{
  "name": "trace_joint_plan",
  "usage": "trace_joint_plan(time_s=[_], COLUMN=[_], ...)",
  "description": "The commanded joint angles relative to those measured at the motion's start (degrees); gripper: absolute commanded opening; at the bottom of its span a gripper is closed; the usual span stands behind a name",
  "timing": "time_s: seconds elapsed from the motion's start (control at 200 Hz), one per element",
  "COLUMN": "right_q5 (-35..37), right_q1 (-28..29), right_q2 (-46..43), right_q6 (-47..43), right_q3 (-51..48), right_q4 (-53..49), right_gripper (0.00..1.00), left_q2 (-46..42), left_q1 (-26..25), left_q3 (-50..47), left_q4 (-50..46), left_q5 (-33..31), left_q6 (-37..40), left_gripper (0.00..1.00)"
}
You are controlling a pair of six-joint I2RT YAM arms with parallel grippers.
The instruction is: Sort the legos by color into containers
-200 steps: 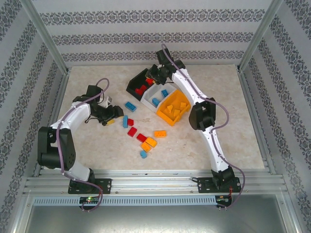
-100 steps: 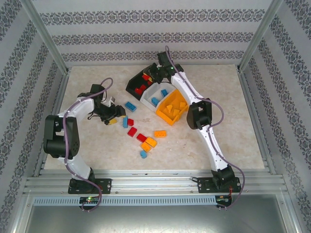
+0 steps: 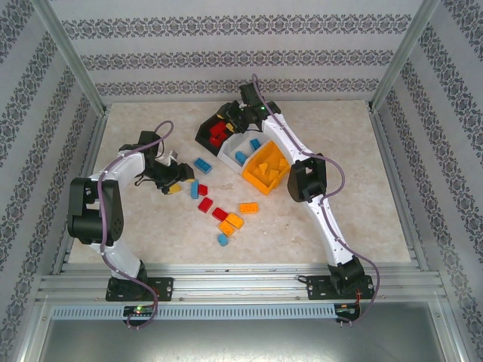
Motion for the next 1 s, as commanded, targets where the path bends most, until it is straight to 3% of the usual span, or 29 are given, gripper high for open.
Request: trace_joint_plan(time_s=[0.0,0.565,0.759,0.999], right_q5=[-0.9,-3.0,-3.2,2.6], right_q1=[0.7,2.4,4.2,7.4], right_q2=[0.8,-6.6,-12.8,-22.4], right_q6=[-0.2,-4.0,-10.5,-22.2], right_q3=[1.2,1.0,-2.1,-10.2], right_q4=[-0.5,-2.1,-7.2,-19.7], right_gripper=[0.57,0.59,0.6,0.61], left_q2=[0.3,-3.8,-5.6,-10.4], left_q1=[0.8,0.8,0.5,0.0], left_q3=[0.4,-2.2,-2.7,-4.5], left_q4=[-0.9,1.0,1.2,1.1], left_q5=[1.3,3.1,3.3,2.0], left_q6=[0.3,-1.4,-1.9,-1.6], left_gripper=[0.67,0.67,0.67,0.68])
